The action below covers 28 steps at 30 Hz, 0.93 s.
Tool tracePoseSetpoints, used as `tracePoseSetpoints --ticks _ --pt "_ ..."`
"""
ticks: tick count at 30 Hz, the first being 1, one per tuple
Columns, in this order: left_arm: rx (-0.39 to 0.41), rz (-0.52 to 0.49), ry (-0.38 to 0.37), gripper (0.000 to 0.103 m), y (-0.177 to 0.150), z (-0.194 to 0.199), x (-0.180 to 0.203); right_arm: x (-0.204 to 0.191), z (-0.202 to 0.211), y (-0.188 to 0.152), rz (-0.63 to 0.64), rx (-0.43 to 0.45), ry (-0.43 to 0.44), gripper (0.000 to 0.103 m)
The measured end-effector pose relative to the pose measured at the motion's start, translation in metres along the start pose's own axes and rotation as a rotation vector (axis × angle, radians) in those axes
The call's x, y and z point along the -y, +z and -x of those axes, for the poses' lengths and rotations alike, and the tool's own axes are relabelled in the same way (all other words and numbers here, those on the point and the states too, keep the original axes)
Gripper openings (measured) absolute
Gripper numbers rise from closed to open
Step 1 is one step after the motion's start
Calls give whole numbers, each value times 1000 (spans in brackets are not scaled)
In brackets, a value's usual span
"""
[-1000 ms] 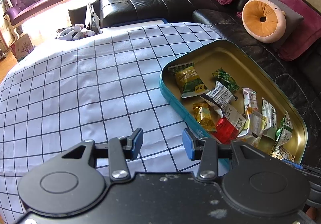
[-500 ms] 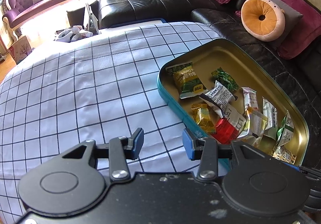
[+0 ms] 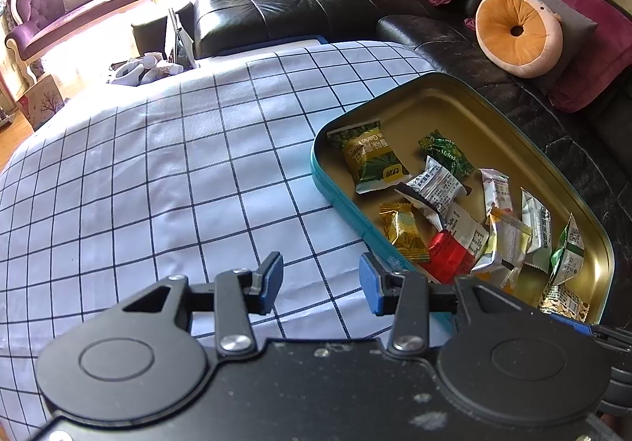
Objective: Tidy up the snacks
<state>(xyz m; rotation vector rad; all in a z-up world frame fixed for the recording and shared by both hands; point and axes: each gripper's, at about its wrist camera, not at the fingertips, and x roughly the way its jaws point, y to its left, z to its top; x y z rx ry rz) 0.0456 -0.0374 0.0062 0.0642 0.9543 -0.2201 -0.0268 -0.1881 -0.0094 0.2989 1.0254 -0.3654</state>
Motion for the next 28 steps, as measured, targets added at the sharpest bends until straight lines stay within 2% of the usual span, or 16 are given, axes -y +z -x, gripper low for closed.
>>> tracePoseSetpoints --ticks 28 --pt "-1 -17 -3 44 1 -2 4 2 -8 -1 -10 -18 11 28"
